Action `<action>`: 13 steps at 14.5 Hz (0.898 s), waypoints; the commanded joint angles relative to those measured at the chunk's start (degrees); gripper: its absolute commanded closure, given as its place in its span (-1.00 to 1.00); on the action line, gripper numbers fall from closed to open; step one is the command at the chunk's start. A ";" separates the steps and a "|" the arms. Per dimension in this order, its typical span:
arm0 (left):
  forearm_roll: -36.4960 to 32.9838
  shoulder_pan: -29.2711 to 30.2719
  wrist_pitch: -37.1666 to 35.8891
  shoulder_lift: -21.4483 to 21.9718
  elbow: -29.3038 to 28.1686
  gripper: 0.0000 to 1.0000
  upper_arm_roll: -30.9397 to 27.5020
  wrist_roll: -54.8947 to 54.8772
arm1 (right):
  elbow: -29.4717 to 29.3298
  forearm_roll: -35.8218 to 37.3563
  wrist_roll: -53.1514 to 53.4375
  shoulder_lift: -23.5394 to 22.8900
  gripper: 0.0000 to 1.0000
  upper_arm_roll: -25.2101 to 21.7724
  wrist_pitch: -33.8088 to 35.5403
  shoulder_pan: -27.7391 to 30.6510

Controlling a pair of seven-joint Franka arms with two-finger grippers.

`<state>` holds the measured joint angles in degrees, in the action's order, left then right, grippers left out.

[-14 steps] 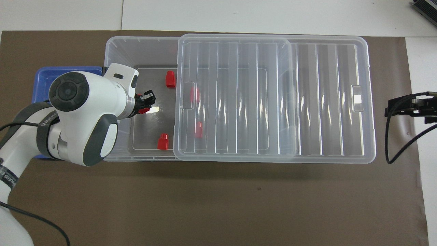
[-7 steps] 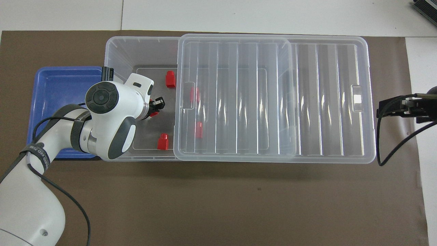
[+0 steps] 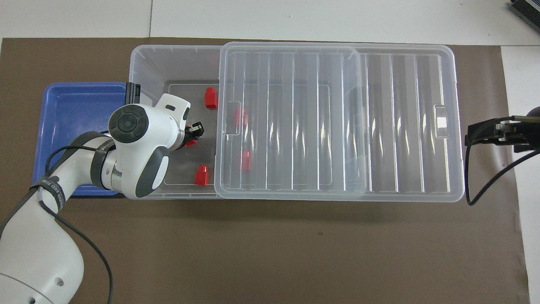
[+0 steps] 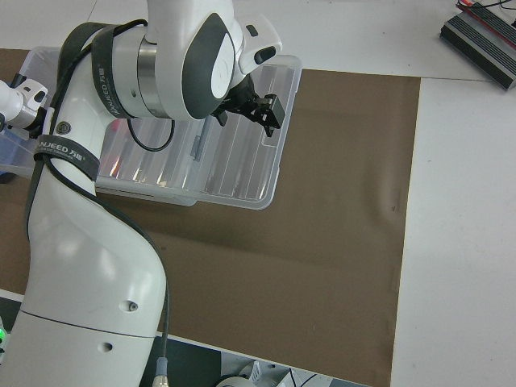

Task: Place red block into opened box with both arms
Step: 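Open the left gripper to drop the block, then withdraw it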

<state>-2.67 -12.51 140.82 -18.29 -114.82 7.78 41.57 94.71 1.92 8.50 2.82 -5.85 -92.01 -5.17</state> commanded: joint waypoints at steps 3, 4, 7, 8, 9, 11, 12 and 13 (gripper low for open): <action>-1.03 0.11 1.13 0.45 -0.85 -1.00 -0.40 5.00 | 1.62 -1.39 -1.20 1.04 -1.00 -0.04 -0.63 0.51; -1.03 0.03 0.78 0.88 -0.85 -1.00 -0.31 5.89 | 1.62 -1.39 -1.11 1.04 -1.00 -0.04 -0.63 0.51; -1.11 -0.15 -1.59 3.43 -0.41 -1.00 -0.31 12.55 | 1.97 -1.39 -1.20 1.22 -1.00 -0.04 -0.71 0.69; -1.11 -0.32 -3.08 4.65 -0.41 -1.00 -0.39 15.36 | 2.15 -1.39 -1.29 1.31 -1.00 -0.04 -0.71 0.69; -1.03 -0.50 -5.01 5.71 -0.32 -1.00 -0.40 18.26 | 2.32 -1.39 -1.38 1.31 -1.00 -0.04 -0.71 0.69; -1.11 -0.68 -9.14 7.91 0.21 -1.00 -0.40 23.71 | 2.50 -0.87 -3.30 1.39 -1.00 -0.04 -0.80 0.86; -1.11 -0.68 -10.90 8.70 0.73 -1.00 -0.31 26.26 | 2.50 -0.52 -4.62 1.39 -0.94 -0.13 -1.06 0.95; -1.11 -0.68 -11.96 9.23 1.08 -1.00 -0.31 29.24 | 2.85 -0.43 -6.02 1.39 -0.75 -0.30 -1.94 1.04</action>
<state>-2.67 -12.58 132.41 -11.16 -114.08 7.86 64.90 95.51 1.92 5.93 2.86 -6.00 -92.23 -4.91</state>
